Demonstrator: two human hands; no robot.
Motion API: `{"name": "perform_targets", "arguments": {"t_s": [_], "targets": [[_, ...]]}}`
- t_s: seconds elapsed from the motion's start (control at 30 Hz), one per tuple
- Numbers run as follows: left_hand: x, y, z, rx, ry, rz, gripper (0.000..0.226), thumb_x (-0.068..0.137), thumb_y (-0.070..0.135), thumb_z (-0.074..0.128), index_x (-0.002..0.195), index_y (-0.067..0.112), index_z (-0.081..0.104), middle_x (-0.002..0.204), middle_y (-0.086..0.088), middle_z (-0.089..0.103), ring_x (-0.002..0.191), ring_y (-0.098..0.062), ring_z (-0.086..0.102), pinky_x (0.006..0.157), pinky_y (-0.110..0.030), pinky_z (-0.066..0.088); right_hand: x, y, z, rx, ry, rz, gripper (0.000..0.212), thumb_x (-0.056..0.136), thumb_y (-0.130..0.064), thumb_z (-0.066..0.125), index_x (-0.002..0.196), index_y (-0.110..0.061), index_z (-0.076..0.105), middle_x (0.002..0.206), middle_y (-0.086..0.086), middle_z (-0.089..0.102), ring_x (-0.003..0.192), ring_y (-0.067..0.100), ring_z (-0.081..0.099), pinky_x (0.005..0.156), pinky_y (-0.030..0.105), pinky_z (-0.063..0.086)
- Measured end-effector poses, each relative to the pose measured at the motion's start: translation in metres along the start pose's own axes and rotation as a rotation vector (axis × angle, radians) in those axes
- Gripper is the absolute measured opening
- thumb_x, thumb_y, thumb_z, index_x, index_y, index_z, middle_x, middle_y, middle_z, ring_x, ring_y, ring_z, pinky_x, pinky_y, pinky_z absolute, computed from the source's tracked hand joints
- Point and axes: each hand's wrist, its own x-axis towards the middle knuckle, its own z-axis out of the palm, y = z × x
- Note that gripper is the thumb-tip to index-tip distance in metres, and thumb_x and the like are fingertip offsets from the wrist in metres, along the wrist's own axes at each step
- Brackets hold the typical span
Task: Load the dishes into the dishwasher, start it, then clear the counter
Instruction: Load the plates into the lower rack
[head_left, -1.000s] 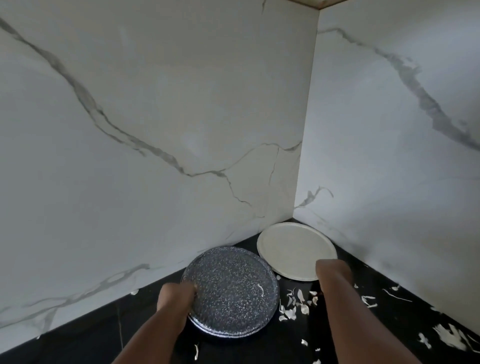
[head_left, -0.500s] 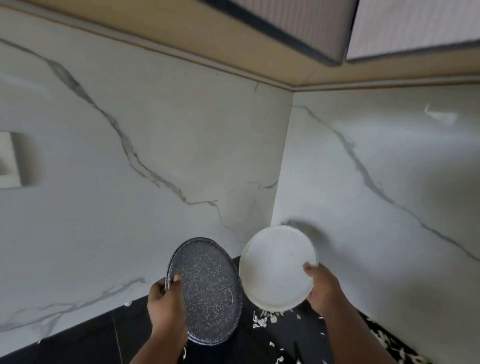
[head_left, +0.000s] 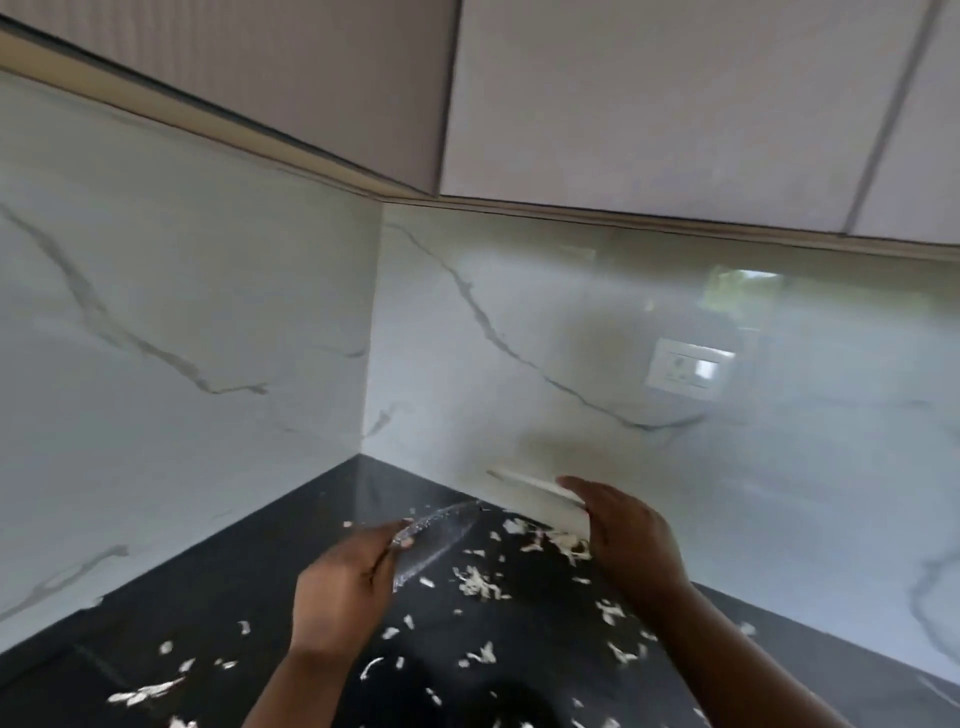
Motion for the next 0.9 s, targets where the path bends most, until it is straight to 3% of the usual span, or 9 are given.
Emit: {"name": "perform_targets", "arguments": {"t_s": [0.07,0.2,0.3,0.37,0.47,0.6,0.7,0.77,0.9], "targets": [[-0.013,0.035,0.007,-0.123,0.01,-0.119,0.022,0.093,0.024,0.059,0.109,0.03,0.073,0.096,0.006,0.074,0.084,-0.02,0.069,0.067,-0.023,0.049,-0.029,0.016,-0.027,0.169,0.086,0.202,0.046,0.09,-0.004,0.056,0.124,-0.034,0.063,0.104,-0.012,0.067,0.089,0.014,0.063,0.075,0.03,0.05],[-0.042,0.091,0.008,-0.665,0.076,-0.517,0.022,0.092,0.029,0.065,0.106,0.014,0.072,0.079,-0.004,0.068,0.08,-0.029,0.064,0.066,-0.028,0.046,-0.082,0.056,-0.073,0.491,0.259,0.588,0.032,0.095,-0.006,0.053,0.117,-0.026,0.065,0.097,-0.002,0.064,0.089,0.023,0.058,0.071,0.028,0.038],[-0.062,0.123,0.003,-0.94,0.026,-0.847,0.013,0.093,0.025,0.064,0.096,0.013,0.064,0.094,-0.012,0.064,0.088,-0.027,0.058,0.081,-0.036,0.046,-0.131,0.086,-0.108,0.615,0.377,0.744,0.029,0.092,-0.003,0.056,0.113,-0.018,0.067,0.092,0.001,0.065,0.092,0.028,0.06,0.074,0.029,0.039],[-0.085,0.148,0.001,-1.041,-0.043,-0.99,0.015,0.092,0.025,0.065,0.09,0.012,0.06,0.098,-0.012,0.065,0.089,-0.03,0.06,0.086,-0.043,0.047,-0.171,0.108,-0.132,0.681,0.421,0.815,0.025,0.092,-0.006,0.057,0.108,-0.023,0.066,0.093,0.002,0.067,0.091,0.028,0.061,0.075,0.032,0.043],[-0.137,0.197,0.004,-1.129,-0.135,-1.057,0.022,0.092,0.025,0.065,0.1,0.005,0.06,0.098,-0.015,0.066,0.09,-0.034,0.063,0.084,-0.051,0.05,-0.24,0.14,-0.174,0.713,0.459,0.898,0.023,0.094,-0.013,0.057,0.112,-0.025,0.064,0.101,0.005,0.067,0.091,0.025,0.059,0.079,0.036,0.047],[-0.224,0.262,0.03,-1.18,-0.242,-1.115,0.028,0.09,0.029,0.067,0.104,0.005,0.06,0.112,-0.018,0.066,0.101,-0.038,0.063,0.092,-0.063,0.046,-0.336,0.183,-0.25,0.765,0.53,0.946,0.024,0.094,-0.007,0.057,0.114,-0.018,0.065,0.098,0.003,0.063,0.089,0.023,0.056,0.075,0.03,0.042],[-0.279,0.312,0.06,-1.234,-0.429,-1.107,0.048,0.089,0.04,0.063,0.125,0.008,0.058,0.12,-0.018,0.065,0.111,-0.04,0.06,0.084,-0.062,0.05,-0.408,0.218,-0.306,0.776,0.607,0.994,0.021,0.091,-0.003,0.059,0.102,-0.02,0.066,0.098,0.005,0.066,0.086,0.021,0.058,0.076,0.03,0.045],[-0.306,0.352,0.075,-1.265,-0.584,-1.09,0.049,0.087,0.043,0.061,0.124,0.011,0.059,0.12,-0.017,0.066,0.109,-0.04,0.061,0.08,-0.059,0.051,-0.449,0.239,-0.339,0.782,0.644,1.037,0.021,0.091,-0.003,0.059,0.101,-0.02,0.067,0.096,0.003,0.067,0.087,0.022,0.059,0.078,0.033,0.048],[-0.355,0.439,0.097,-1.238,-0.828,-0.97,0.042,0.09,0.037,0.062,0.12,0.008,0.061,0.116,-0.018,0.067,0.108,-0.04,0.062,0.092,-0.064,0.045,-0.53,0.28,-0.408,0.703,0.743,1.103,0.021,0.09,-0.005,0.06,0.096,-0.023,0.069,0.093,0.001,0.068,0.084,0.022,0.059,0.08,0.035,0.049]]}}
